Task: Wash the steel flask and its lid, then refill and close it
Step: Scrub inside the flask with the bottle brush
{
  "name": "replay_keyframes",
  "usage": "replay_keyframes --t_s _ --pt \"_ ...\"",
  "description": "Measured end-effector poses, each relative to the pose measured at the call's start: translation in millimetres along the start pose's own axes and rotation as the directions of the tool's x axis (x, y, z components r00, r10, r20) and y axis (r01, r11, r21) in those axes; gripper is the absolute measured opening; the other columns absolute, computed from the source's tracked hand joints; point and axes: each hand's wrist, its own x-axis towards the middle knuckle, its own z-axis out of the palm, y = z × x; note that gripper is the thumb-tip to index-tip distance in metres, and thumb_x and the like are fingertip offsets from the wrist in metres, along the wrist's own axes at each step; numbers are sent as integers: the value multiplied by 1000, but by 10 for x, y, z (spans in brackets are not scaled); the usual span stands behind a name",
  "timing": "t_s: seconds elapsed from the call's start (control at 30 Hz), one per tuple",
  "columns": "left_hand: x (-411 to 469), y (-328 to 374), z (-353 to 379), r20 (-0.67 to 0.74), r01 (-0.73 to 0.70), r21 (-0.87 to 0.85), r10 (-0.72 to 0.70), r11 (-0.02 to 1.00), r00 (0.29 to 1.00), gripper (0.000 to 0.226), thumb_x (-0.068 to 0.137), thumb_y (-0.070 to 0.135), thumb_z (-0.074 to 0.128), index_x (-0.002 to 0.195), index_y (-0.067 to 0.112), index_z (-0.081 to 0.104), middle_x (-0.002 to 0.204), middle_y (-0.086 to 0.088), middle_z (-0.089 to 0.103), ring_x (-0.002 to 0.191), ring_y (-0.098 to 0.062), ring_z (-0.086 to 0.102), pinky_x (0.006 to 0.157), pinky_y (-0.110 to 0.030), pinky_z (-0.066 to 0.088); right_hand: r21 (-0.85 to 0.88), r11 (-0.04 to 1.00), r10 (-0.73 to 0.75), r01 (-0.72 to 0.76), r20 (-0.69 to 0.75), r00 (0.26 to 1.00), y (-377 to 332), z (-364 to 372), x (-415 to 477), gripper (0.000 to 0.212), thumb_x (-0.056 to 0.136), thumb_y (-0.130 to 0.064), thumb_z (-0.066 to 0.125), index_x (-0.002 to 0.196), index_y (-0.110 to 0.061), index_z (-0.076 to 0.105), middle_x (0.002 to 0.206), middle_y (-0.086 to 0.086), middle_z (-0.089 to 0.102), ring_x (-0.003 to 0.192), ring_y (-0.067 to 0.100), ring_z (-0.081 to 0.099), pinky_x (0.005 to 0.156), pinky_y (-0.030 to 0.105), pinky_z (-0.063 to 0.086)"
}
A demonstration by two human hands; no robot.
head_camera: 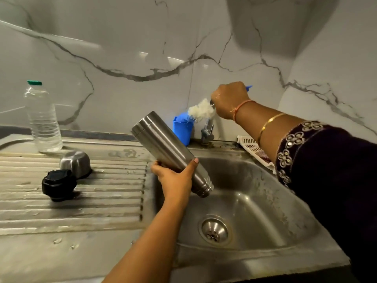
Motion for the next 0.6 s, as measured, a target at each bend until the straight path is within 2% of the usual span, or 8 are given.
replay_keyframes --t_s 0.1,0.2,0.27,0.33,0.4,0.47,0.6 --pt "-4 5 7 -10 15 -20 -15 1000 1000 87 70 18 82 131 25 21 135 -11 46 113 -23 56 94 -42 51 -89 994 -59 60 16 998 -129 -32 130 21 93 -9 46 110 -5 59 110 13 60 96 32 60 79 39 44" --pt "-19 7 13 -12 5 -37 -6 999 1000 87 71 17 81 135 22 21 133 -10 46 110 -21 57 81 -26 51 -82 994 -70 73 40 997 -266 -27 190 23 94 -10 46 113 -6 58 114 12 59 100 31 59 82 40 44" --pt "-33 12 15 -9 -4 -44 3 999 1000 86 72 19 80 136 22 22 132 -10 48 108 -20 58 76 -21 49 -43 998 -44 46 51 998 -303 -20 221 21 93 -10 47 111 -7 58 111 11 60 99 31 60 80 39 44" --pt "-43 18 17 -10 -5 -47 4 999 1000 85 72 23 81 136 24 24 129 -8 49 106 -19 59 79 -24 52 -5 1000 -6 7 39 999 -265 -29 233 12 93 -12 49 101 -9 57 97 11 59 92 30 60 78 39 45" --pt "-47 24 14 -22 1 -49 -2 999 1000 85 70 29 81 135 26 27 127 -6 50 104 -19 60 86 -37 55 46 998 50 -51 7 999 -158 -55 237 7 93 -16 51 91 -10 54 83 10 52 80 29 57 72 37 43" --pt "-48 29 13 -26 0 -44 -2 999 1000 83 68 33 82 131 29 30 123 -3 52 101 -20 62 87 -46 55 104 989 111 -108 -21 994 -10 -96 227 9 93 -16 51 92 -8 56 80 10 49 76 29 54 68 35 39" --pt "-67 40 12 -16 18 -22 -18 1000 1000 80 69 34 82 130 31 31 120 -3 54 98 -18 63 85 -45 55 205 963 192 -177 -54 980 231 -190 143 21 93 -19 51 100 -1 60 80 13 51 72 28 48 66 34 35"
